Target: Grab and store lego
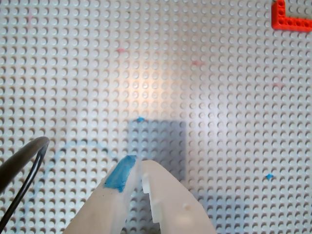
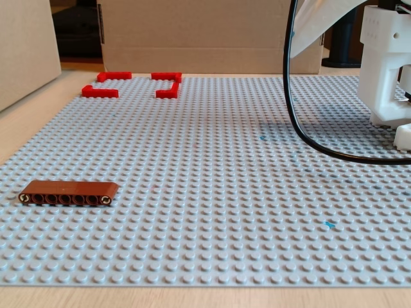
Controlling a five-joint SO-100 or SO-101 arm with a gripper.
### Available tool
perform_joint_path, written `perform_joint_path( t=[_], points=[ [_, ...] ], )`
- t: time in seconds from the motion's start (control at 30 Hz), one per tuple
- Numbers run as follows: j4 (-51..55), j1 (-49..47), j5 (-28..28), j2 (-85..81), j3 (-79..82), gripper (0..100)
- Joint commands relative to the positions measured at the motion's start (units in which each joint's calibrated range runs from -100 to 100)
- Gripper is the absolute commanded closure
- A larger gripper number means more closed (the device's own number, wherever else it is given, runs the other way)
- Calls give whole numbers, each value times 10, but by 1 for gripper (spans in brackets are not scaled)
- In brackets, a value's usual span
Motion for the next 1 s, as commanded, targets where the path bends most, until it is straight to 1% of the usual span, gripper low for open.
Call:
perform_joint_path(
  t=[0.0, 0.97],
  points=[
    [5, 4, 1, -4, -3, 98],
    [4, 0, -3, -4, -3, 99]
  ],
)
